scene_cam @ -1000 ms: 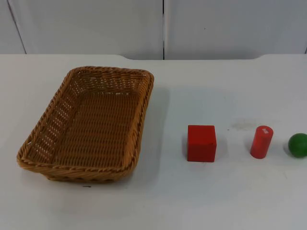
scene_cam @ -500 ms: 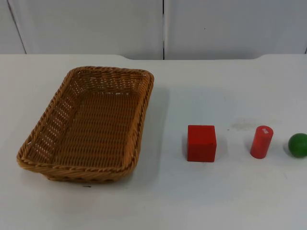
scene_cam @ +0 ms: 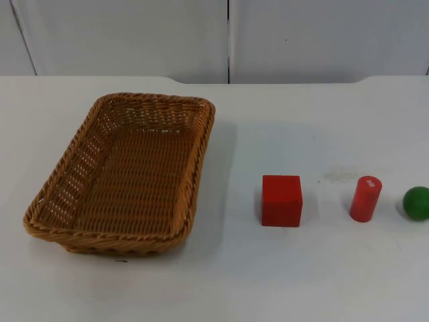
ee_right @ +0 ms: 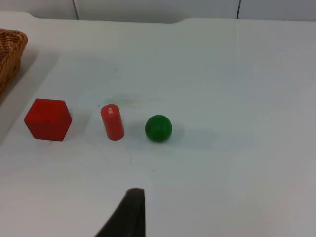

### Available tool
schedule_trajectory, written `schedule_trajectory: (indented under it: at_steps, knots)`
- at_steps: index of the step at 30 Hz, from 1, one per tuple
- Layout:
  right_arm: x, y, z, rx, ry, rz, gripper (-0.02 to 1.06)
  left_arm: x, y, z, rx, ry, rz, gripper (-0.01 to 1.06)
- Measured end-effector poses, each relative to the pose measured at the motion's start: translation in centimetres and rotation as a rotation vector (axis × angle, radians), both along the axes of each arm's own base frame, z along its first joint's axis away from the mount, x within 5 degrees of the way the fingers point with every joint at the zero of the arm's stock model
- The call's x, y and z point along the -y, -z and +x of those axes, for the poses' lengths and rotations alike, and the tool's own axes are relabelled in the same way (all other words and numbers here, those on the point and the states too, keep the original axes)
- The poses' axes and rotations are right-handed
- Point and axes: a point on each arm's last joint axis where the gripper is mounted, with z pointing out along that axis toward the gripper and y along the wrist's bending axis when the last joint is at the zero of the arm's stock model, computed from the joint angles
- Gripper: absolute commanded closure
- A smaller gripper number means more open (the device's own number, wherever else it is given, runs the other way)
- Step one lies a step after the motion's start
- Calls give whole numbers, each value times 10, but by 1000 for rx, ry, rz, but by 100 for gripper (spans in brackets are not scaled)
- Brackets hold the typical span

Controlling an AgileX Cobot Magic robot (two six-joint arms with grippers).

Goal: Pick up the basket with the left hand and place the object to the left of the red cylinder into the basket with the right hand.

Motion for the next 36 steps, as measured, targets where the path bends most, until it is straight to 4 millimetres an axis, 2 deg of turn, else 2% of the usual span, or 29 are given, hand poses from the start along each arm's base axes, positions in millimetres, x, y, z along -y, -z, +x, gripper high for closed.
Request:
schedule_trajectory:
  at_steps: [11,23,36]
  knots:
    - [0,0,0,0,1,2,-1,-1,-8,33,-58,-1,-21,0]
    - [0,0,0,0,1,2,-1,-4,-39,59,-41,0,7,0]
    - [0,0,0,0,1,2,-1,-6,-47,95,-116,2,11,0]
